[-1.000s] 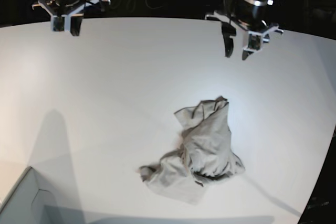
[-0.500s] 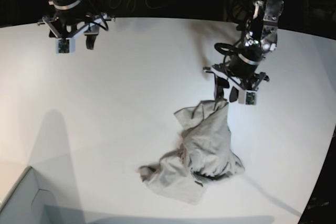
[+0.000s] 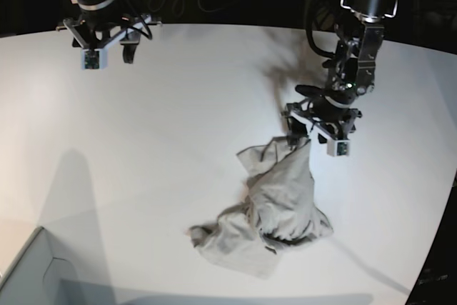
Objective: Layout the t-shirt on the table in an organized manner, then fold the t-shirt properly
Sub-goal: 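Lower the left gripper onto the crumpled beige t-shirt and grasp it, then drag the gripped shirt fabric across the table with the left gripper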
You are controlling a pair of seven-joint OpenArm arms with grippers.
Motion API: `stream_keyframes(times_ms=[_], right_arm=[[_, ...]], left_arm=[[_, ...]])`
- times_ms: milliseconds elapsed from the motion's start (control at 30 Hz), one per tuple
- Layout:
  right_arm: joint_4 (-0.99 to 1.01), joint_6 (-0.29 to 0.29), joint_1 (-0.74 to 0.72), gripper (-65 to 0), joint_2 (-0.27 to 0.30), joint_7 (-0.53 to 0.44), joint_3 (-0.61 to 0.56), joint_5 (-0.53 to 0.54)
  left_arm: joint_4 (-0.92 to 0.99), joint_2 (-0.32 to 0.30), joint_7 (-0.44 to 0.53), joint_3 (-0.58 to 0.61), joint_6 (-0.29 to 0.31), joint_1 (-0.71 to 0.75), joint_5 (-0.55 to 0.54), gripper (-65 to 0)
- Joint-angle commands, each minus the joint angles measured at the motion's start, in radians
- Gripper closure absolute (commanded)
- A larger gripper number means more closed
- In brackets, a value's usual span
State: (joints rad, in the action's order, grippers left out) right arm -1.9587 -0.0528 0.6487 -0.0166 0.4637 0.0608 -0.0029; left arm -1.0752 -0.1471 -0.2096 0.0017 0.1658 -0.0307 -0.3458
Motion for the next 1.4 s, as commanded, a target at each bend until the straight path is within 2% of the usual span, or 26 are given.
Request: stream_keyframes(times_ms=[0,67,100,167,233,267,333,433,667,867,1067,1133,1300,1367], right_arm=[[-0.015,-0.011,0.006,-30.5,0.002,-0.019,0.003,-0.003],[-0.015,-0.011,0.004,-30.5,0.002,-0.019,0.001,-0.003],[-0.015,-0.012,0.003,-30.5,0.002,-0.019,0.001,-0.003],[-0.015,-0.012,0.003,-30.5,0.004,-0.019,0.001,-0.003],[-0.014,-0.012,0.003,-30.5,0.005,-0.019,0.003,-0.003],[-0.011,-0.012,0.003,-30.5,0.005,-0.019,0.003,-0.003],[-0.008,-0.012,0.001,-30.5,0.007,-0.019,0.004,-0.003],[0.005,-0.012,0.000,-30.5,0.007,-0.019,0.004,-0.003],[0.006,-0.012,-0.007,-30.5,0.008,-0.021,0.004,-0.003],[0.006,-0.014,-0.025,-30.5,0.008,-0.027,-0.005,-0.003],[0.006,-0.014,-0.037,-30.5,0.008,-0.024,-0.071,-0.003],[0.006,-0.014,-0.048,-30.5,0.008,-0.021,-0.092,-0.003],[0.006,-0.014,-0.050,-30.5,0.008,-0.021,-0.105,-0.003],[0.006,-0.014,-0.050,-30.5,0.008,-0.021,-0.105,-0.003]], left_arm=[[-0.013,-0.003,0.020,-0.002,0.007,-0.018,-0.008,-43.0],[0.002,0.019,0.020,-0.002,0.008,-0.018,-0.006,-42.2],[0.014,0.027,0.016,-0.002,0.008,-0.019,-0.002,-39.0],[0.033,0.031,0.020,-0.007,0.004,-0.021,-0.003,-24.1],[0.045,0.033,0.017,-0.007,0.001,-0.039,-0.008,-4.4],[0.053,0.033,0.016,-0.007,0.001,-0.047,-0.008,0.0],[0.049,0.033,0.020,-0.009,0.001,-0.044,-0.009,-2.1],[-0.038,0.028,0.022,-0.027,0.001,-0.011,-0.009,0.0],[-0.342,0.020,0.017,-0.383,0.008,0.165,-0.005,0.0],[-0.351,-0.041,0.016,-0.638,0.010,0.174,-0.008,0.0],[-0.303,-0.075,0.014,-0.688,0.010,0.176,-0.006,-0.5],[-0.300,-0.084,0.014,-0.688,0.010,0.182,-0.009,-5.8],[-0.340,-0.075,0.019,-0.690,0.010,0.254,-0.011,-36.6],[-0.397,-0.053,0.020,-0.690,0.010,0.294,-0.020,-41.2]])
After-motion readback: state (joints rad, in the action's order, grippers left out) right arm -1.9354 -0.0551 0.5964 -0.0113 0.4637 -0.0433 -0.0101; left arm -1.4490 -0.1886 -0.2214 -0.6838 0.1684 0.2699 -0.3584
